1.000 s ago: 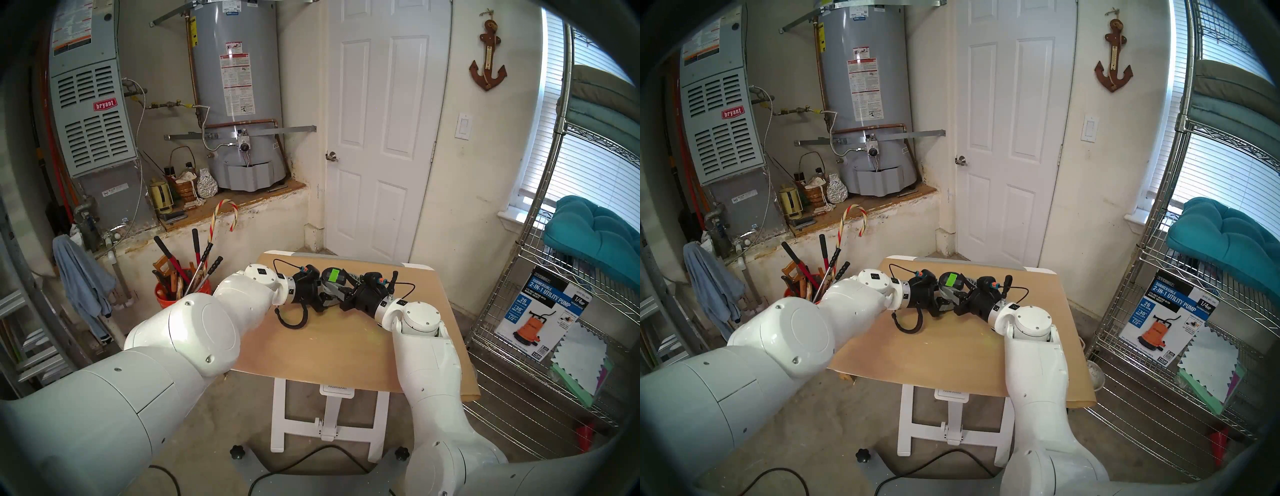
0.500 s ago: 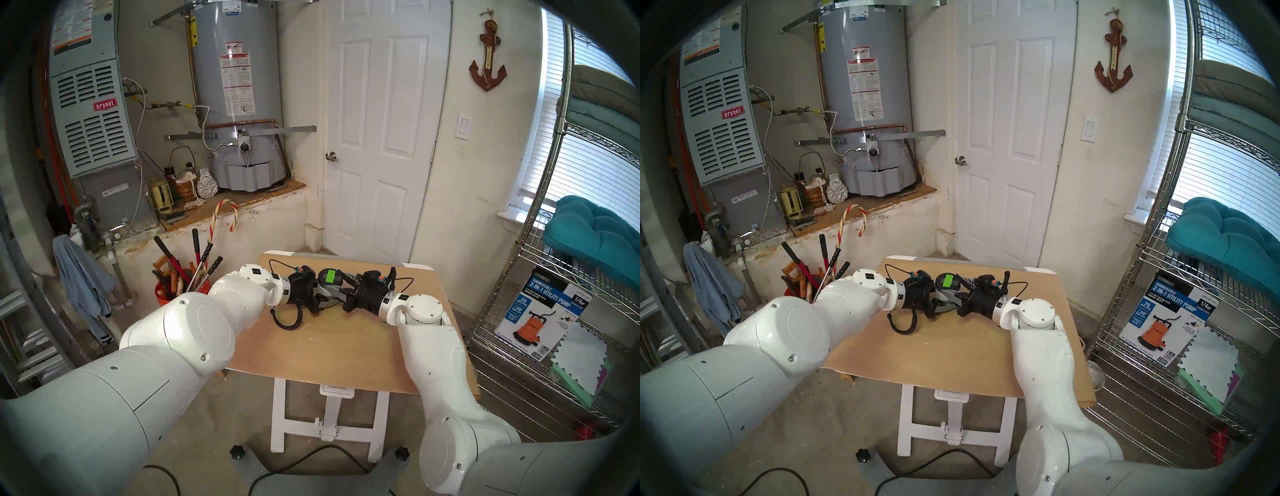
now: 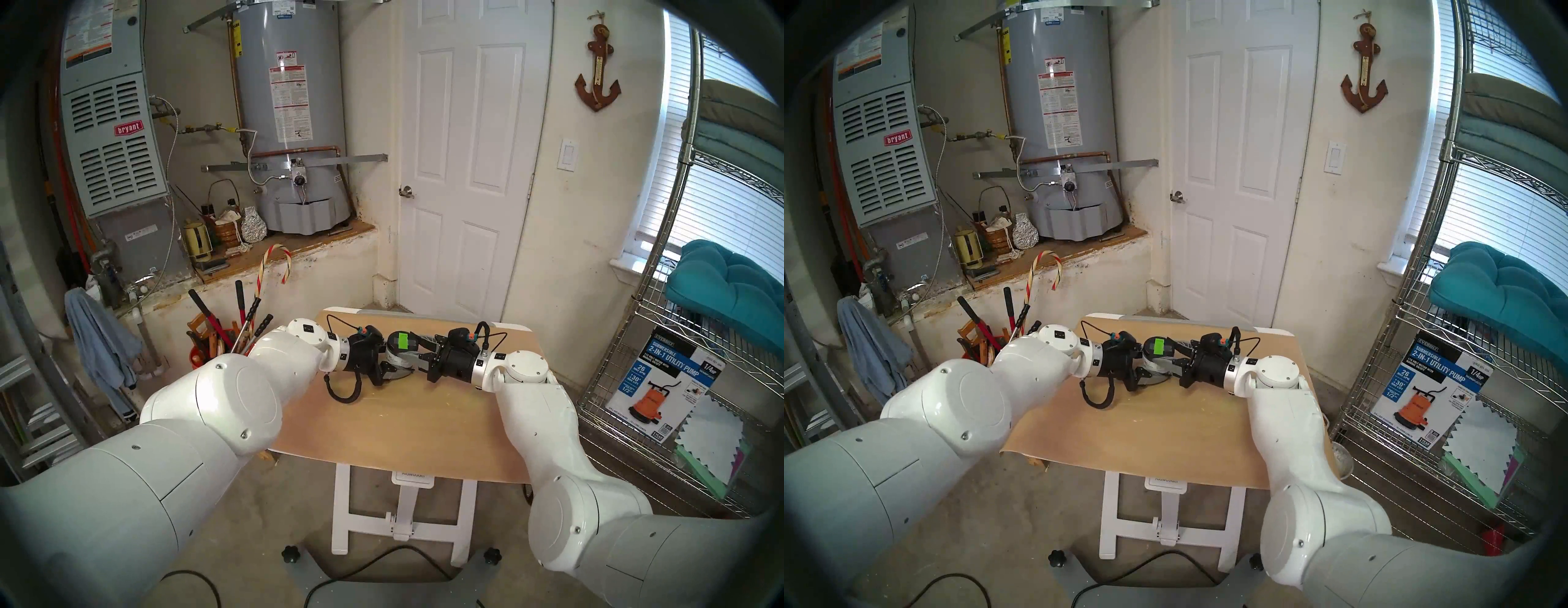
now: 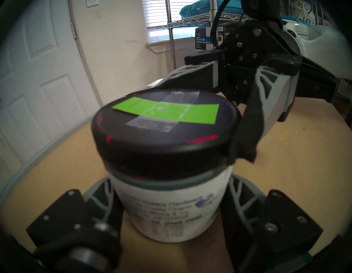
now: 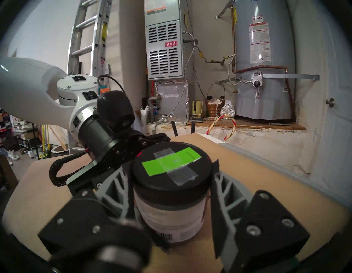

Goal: Open paint jar

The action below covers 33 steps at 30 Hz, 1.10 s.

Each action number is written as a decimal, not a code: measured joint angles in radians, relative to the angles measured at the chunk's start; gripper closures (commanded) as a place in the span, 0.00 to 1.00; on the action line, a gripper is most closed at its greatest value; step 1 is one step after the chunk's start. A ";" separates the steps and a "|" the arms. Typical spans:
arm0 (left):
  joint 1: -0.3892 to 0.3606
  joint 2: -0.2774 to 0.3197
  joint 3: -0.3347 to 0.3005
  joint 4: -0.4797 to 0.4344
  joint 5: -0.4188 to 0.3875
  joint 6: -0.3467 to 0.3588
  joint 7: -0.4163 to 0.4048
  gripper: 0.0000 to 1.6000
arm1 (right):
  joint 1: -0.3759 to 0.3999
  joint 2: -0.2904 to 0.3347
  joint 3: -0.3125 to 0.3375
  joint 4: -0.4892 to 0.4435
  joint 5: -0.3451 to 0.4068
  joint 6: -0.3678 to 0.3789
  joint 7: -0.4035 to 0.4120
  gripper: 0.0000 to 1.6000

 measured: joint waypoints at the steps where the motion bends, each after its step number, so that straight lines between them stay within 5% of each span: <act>1: -0.001 0.000 0.002 0.000 0.002 -0.004 -0.003 1.00 | 0.007 0.004 0.001 0.011 0.001 -0.002 0.011 1.00; 33: 0.019 0.002 -0.006 0.001 -0.001 -0.090 -0.017 1.00 | 0.142 0.060 -0.021 0.196 -0.018 -0.074 0.165 1.00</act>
